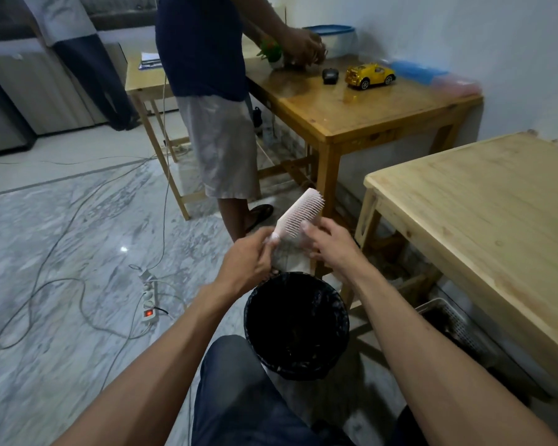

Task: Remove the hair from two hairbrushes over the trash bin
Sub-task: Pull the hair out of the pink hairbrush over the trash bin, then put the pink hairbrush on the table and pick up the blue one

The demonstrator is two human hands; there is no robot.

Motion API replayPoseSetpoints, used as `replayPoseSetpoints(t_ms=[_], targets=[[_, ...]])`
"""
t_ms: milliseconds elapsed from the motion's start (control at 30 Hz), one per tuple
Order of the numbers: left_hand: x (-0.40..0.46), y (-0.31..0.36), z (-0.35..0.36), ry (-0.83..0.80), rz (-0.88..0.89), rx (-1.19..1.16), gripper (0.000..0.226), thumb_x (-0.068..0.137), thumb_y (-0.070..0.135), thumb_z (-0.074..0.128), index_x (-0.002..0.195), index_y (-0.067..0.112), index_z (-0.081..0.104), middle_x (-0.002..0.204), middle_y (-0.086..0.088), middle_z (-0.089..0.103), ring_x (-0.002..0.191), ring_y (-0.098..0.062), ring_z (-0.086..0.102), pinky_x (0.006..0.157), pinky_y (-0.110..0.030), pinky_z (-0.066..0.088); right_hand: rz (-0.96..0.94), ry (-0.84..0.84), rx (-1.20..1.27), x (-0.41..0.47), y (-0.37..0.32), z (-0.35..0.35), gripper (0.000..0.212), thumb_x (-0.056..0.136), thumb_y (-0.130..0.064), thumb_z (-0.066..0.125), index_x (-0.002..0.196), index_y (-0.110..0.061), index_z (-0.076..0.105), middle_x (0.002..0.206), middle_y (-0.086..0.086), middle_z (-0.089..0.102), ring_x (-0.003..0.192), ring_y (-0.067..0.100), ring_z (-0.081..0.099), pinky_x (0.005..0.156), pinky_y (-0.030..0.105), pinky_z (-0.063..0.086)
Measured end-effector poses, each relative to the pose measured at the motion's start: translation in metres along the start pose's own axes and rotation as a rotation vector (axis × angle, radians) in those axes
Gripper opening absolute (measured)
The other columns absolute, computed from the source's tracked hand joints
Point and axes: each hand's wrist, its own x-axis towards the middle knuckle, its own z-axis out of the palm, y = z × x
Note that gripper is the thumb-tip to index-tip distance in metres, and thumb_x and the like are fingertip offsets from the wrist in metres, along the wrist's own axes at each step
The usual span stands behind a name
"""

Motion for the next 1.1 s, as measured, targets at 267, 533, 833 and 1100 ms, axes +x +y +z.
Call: replayPoseSetpoints(t_ms=[267, 533, 833, 1100], targets=[[0.016, 0.056, 0.006, -0.088, -0.056, -0.269, 0.022, 0.096, 0.028, 0.063, 0.116, 0.02, 0.06, 0.1, -0.001, 0.073, 0.087, -0.02, 0.068, 0.077, -0.04, 0.055, -0.159, 0.186, 0.196, -0.007, -0.058, -0.028, 0.025, 0.096, -0.016, 0.071, 0.118, -0.006, 0.067, 0.102, 0.012, 0.077, 0.079, 0.02, 0.075, 0.06, 0.024, 0.06], [0.049, 0.147, 0.035, -0.086, 0.233, -0.259, 0.023, 0.093, 0.023, 0.068, 0.114, 0.013, 0.067, 0.104, -0.002, 0.067, 0.09, -0.017, 0.062, 0.071, -0.026, 0.048, -0.251, 0.499, 0.175, -0.05, -0.112, -0.134, 0.021, 0.095, -0.011, 0.072, 0.11, 0.004, 0.071, 0.112, 0.02, 0.075, 0.076, 0.023, 0.076, 0.069, 0.028, 0.063], [0.05, 0.285, 0.112, -0.183, 0.484, -0.195, 0.026, 0.09, 0.029, 0.065, 0.106, 0.01, 0.074, 0.096, -0.003, 0.058, 0.082, -0.024, 0.057, 0.068, -0.036, 0.044, -0.216, 0.877, 0.084, -0.146, -0.126, -0.269, 0.014, 0.092, -0.015, 0.074, 0.085, -0.004, 0.07, 0.092, 0.007, 0.071, 0.06, 0.021, 0.073, 0.075, 0.035, 0.065], [0.027, 0.371, 0.181, -0.392, 0.601, -0.184, 0.02, 0.089, 0.024, 0.066, 0.088, 0.005, 0.072, 0.087, -0.006, 0.054, 0.074, -0.024, 0.052, 0.061, -0.032, 0.032, -0.101, 1.122, 0.097, -0.204, -0.098, -0.365, 0.023, 0.087, -0.02, 0.081, 0.095, 0.0, 0.073, 0.087, 0.01, 0.073, 0.07, 0.02, 0.072, 0.076, 0.037, 0.065]])
